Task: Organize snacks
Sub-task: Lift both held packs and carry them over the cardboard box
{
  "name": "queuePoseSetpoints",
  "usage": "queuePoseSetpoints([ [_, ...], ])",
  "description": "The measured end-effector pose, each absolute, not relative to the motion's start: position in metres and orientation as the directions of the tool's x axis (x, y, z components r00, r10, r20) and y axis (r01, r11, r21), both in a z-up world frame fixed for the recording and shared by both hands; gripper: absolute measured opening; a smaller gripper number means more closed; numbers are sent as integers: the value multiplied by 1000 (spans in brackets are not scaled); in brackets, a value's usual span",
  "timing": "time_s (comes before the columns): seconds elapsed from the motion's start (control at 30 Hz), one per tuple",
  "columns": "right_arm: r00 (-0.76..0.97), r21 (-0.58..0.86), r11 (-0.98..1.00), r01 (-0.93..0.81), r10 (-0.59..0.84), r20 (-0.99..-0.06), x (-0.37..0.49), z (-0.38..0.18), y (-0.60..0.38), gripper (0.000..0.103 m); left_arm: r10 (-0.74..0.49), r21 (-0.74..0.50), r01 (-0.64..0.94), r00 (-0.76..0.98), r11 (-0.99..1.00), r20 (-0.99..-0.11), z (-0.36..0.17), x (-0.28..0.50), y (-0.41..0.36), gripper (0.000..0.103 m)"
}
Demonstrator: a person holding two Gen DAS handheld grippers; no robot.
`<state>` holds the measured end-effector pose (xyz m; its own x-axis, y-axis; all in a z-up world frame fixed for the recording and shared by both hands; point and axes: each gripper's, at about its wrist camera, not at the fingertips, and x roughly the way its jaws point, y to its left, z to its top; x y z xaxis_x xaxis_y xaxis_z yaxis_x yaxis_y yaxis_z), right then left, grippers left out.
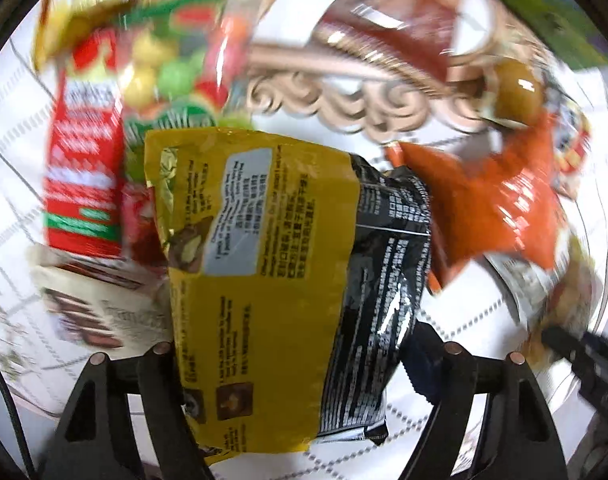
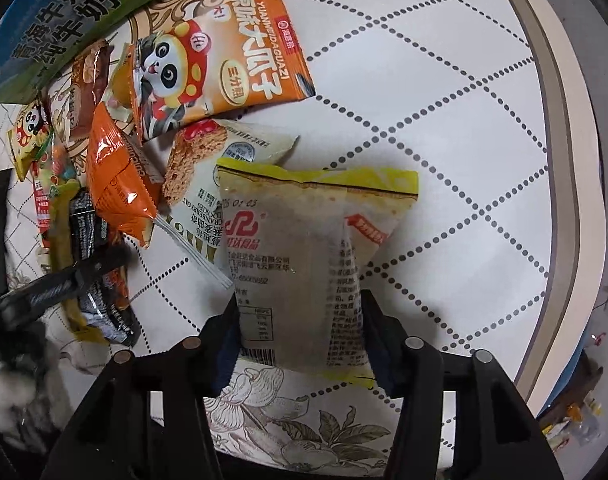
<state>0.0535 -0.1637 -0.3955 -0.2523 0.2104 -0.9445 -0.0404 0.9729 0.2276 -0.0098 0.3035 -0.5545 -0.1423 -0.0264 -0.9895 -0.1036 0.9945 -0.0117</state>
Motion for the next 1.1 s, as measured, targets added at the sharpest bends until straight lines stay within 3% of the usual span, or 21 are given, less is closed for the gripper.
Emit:
queuePoseSetpoints([
  [0.13,-204,216,976,-18,208,-957,48,-383,-167,49,-9,-5,-42,-92,999,-996,-535,-26,335,77],
  [0.37,-119,243,969,41,247,-962,41,-333,-158,47,-103,-103,29,0,994,-995,-469,-57,402,77],
  [0.4,-99,255,966,48,258,-961,40,-322,-159,47,-120,-120,36,14,992,-993,-458,-57,385,77],
  [0.7,115,366,930,35,360,-926,81,-209,-109,47,-264,-252,93,154,963,-952,-385,-47,464,77],
  [0.73,123,322,947,-23,322,-939,90,-201,-104,47,-266,-253,95,171,963,-949,-371,-51,467,77],
  [0.93,219,325,942,-85,335,-916,176,-179,-59,47,-245,-237,63,206,969,-947,-369,-1,517,77],
  [1.1,198,305,946,-113,322,-926,257,-207,-20,47,-242,-246,-17,127,969,-962,-420,45,565,77],
])
